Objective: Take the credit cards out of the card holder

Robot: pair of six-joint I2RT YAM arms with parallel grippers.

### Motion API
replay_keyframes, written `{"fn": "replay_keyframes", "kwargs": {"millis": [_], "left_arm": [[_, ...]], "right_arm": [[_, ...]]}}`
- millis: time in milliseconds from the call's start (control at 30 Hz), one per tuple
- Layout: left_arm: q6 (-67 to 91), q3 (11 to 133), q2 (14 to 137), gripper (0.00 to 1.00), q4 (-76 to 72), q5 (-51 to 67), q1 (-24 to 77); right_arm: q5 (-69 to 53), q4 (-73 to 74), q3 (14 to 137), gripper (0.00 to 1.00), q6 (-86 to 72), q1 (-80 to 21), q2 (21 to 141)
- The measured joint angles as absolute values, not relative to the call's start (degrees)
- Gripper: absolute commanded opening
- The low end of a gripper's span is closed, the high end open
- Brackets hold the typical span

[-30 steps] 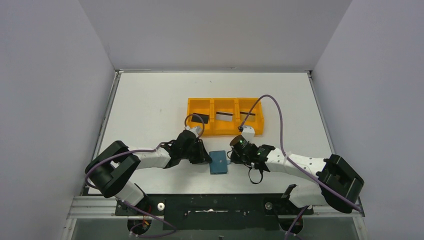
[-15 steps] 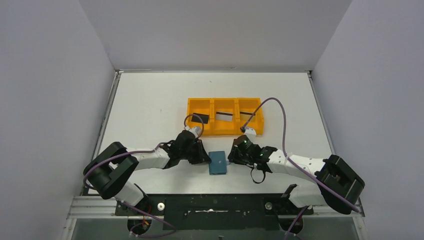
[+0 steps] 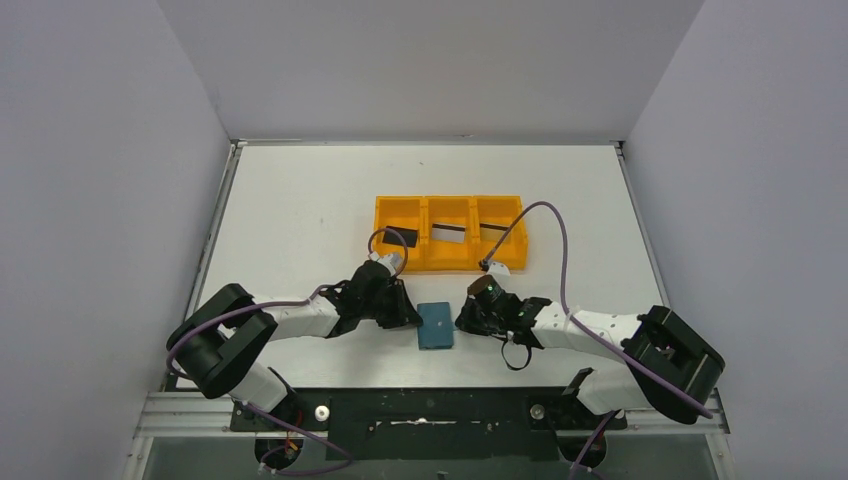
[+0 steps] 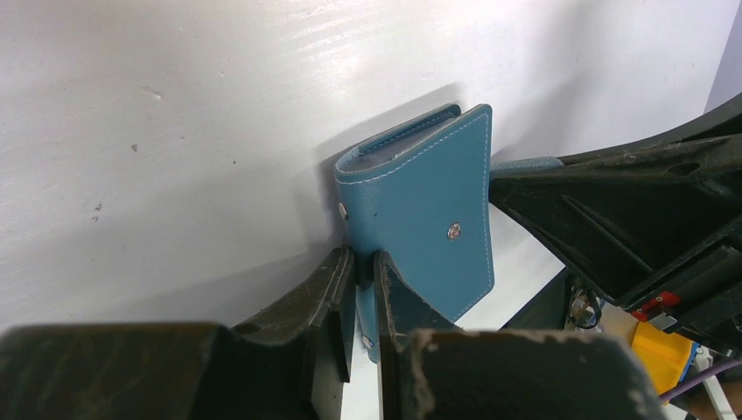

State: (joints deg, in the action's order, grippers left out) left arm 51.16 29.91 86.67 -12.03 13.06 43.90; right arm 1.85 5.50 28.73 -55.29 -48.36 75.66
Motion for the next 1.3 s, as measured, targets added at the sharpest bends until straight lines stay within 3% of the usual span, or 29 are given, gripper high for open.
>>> {"fn": "replay_keyframes", "kwargs": {"millis": [100, 300, 500, 700, 1033, 1300], "left_arm": [[51.2, 29.9, 86.6, 0.11, -12.0, 13.0, 43.9], [50.9, 29.4, 82.2, 0.41, -9.5, 10.8, 43.9], [51.0, 27.4, 72.4, 0.67, -6.8, 5.5, 43.9], [52.0, 24.4, 59.3, 0.91, -2.0, -2.2, 43.4], [53.7, 19.4, 41.5, 0.93, 2.1, -7.2, 38.1], [53.1, 18.6, 40.7, 0.93, 5.3, -2.5, 32.4]], "right_arm": [[1.8, 5.5, 28.8, 0.0, -55.2, -48.4, 75.7], [1.8, 5.8, 28.8, 0.0, -54.4, -48.4, 72.9], [1.4, 5.9, 29.1, 0.0, -51.5, -48.4, 65.2], [-2.8, 4.6, 31.6, 0.0, -48.5, -48.9, 65.2], [-4.3, 3.1, 40.3, 0.01, -46.1, -54.9, 74.7], [-0.9, 4.0, 40.2, 0.02, -48.9, -54.4, 75.6]]}}
